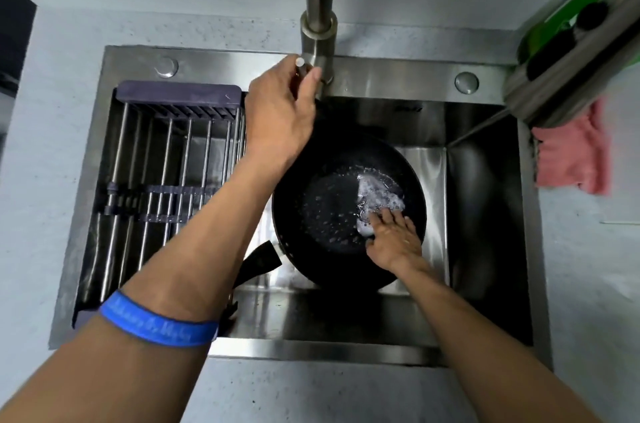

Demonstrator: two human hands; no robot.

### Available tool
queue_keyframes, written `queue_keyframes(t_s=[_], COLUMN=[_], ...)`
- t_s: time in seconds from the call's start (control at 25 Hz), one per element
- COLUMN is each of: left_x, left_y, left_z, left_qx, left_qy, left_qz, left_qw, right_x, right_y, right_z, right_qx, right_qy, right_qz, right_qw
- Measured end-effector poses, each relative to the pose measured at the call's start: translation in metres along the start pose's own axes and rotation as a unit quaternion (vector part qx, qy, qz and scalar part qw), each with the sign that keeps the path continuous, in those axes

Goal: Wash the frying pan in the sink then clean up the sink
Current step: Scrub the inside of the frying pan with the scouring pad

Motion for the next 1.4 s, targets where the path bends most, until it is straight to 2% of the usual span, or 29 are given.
queue_keyframes(t_s=[0.16,0.24,0.32,0.44,0.56,0.64,0.76,0.84,0.88,0.92,0.96,1.0,1.04,1.08,1.12,1.2,1.28,1.32,1.36,1.4], left_x=[0.015,0.022,0.022,0.02,0.024,0.015,-0.005,0.011,0.031,0.057,0.086,0.111,0.13,0.142,0.146,0.142,0.136,0.133,0.13,0.128], left_y=[0.004,0.008,0.011,0.01,0.009,0.012,0.021,0.022,0.018,0.015,0.011,0.008,0.006,0.006,0.006,0.006,0.001,-0.002,-0.004,-0.004], left_z=[0.011,0.014,0.015,0.014,0.015,0.013,0.002,0.014,0.028,0.049,0.07,0.089,0.106,0.119,0.127,0.13,0.131,0.133,0.137,0.138], left_qx=[0.125,0.151,0.16,0.153,0.143,0.138,0.129,0.1,0.076,0.012,-0.118,-0.274,-0.394,-0.462,-0.487,-0.505,-0.528,-0.538,-0.54,-0.533], left_qy=[0.081,0.083,0.066,0.055,0.052,0.049,0.03,0.05,0.077,0.099,0.111,0.125,0.141,0.145,0.141,0.122,0.105,0.096,0.092,0.093], left_qz=[0.041,0.055,0.038,0.018,0.022,0.038,0.05,-0.001,-0.014,0.005,0.071,0.166,0.25,0.298,0.309,0.282,0.281,0.287,0.291,0.291], left_qw=[0.988,0.984,0.984,0.987,0.988,0.988,0.99,0.994,0.994,0.995,0.984,0.939,0.873,0.822,0.805,0.807,0.794,0.787,0.785,0.789], right_x=[0.0,0.004,0.008,0.012,0.014,0.013,0.007,0.005,0.001,-0.008,-0.017,-0.024,-0.031,-0.031,-0.019,0.009,0.001,-0.016,-0.034,-0.043], right_y=[-0.002,-0.007,-0.011,-0.012,-0.01,-0.008,0.004,0.004,0.001,-0.003,-0.003,0.001,0.006,0.007,0.003,-0.019,-0.019,-0.008,0.007,0.019], right_z=[0.002,0.002,0.002,-0.009,-0.018,-0.017,-0.02,-0.005,0.007,0.02,0.027,0.025,0.012,-0.004,-0.015,-0.001,0.034,0.036,0.024,0.006], right_qx=[0.005,0.002,0.01,0.017,0.038,0.05,-0.034,-0.086,-0.076,-0.061,-0.064,-0.068,-0.074,-0.061,-0.029,-0.014,-0.112,-0.137,-0.16,-0.152], right_qy=[-0.001,-0.006,-0.009,-0.011,-0.032,-0.025,-0.002,-0.011,-0.003,0.021,0.054,0.079,0.09,0.072,0.043,0.032,0.133,0.154,0.15,0.109], right_qz=[0.005,0.02,0.028,0.022,0.022,-0.005,-0.071,-0.069,-0.056,-0.053,-0.052,-0.042,-0.042,-0.044,-0.029,0.025,0.02,0.013,-0.01,-0.018], right_qw=[1.0,1.0,1.0,1.0,0.999,0.998,0.997,0.994,0.996,0.996,0.995,0.994,0.992,0.995,0.998,0.999,0.984,0.978,0.976,0.982])
Point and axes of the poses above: each hand's wrist, its own x-axis away from the middle knuckle, its own y-axis out of the back of the hand, z = x × y, the point moved 1 cm from there along -x, towards the middle knuckle, and after that the axes turned 15 degrees about y, right-handed, at the moved point
